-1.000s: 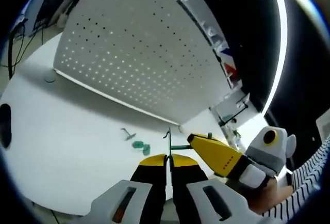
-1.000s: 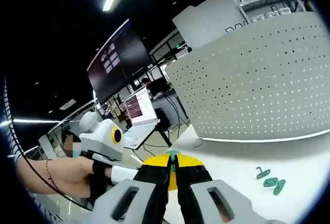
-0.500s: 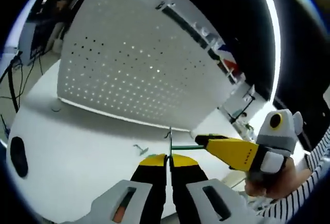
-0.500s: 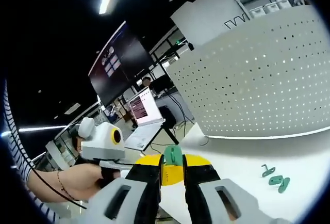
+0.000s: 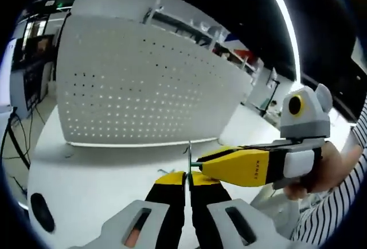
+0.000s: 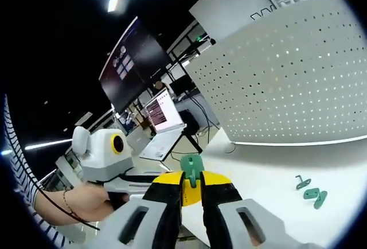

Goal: Insert the hook assembly into the mounting plate slot until the hook locks in place.

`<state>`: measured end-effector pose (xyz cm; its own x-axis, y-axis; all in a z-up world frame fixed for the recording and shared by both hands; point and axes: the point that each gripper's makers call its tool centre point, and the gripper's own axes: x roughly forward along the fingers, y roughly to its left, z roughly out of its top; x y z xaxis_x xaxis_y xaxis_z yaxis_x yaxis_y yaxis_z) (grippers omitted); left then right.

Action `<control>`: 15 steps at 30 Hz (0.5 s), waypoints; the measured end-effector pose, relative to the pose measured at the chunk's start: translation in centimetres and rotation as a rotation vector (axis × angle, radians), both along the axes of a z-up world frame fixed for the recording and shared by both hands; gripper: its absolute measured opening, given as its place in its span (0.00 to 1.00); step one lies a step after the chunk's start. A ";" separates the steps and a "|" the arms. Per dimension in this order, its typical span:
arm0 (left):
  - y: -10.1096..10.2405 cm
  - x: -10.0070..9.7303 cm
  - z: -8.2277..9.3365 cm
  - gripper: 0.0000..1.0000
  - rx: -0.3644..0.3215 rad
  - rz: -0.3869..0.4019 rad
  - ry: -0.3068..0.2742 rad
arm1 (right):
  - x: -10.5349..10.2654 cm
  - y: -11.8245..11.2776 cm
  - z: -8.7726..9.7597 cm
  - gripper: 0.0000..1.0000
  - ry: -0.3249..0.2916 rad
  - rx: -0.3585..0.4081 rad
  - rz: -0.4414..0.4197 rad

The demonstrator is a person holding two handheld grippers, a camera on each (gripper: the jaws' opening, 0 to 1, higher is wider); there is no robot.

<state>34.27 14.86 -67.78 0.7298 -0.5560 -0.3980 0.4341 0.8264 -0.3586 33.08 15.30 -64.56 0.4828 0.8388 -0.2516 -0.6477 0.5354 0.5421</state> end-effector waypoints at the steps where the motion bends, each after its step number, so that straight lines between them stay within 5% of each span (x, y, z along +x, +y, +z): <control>1: 0.1 0.0 0.0 0.01 0.007 -0.002 -0.005 | 0.0 0.0 0.1 0.07 -0.003 0.001 0.000; 15: -0.3 -0.1 0.4 0.01 0.052 -0.034 -0.053 | -0.3 0.2 0.3 0.03 -0.021 0.000 0.001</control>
<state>34.18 14.56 -67.38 0.7319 -0.5603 -0.3878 0.4794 0.8278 -0.2914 32.79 15.51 -64.28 0.4867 0.8395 -0.2417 -0.6594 0.5345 0.5287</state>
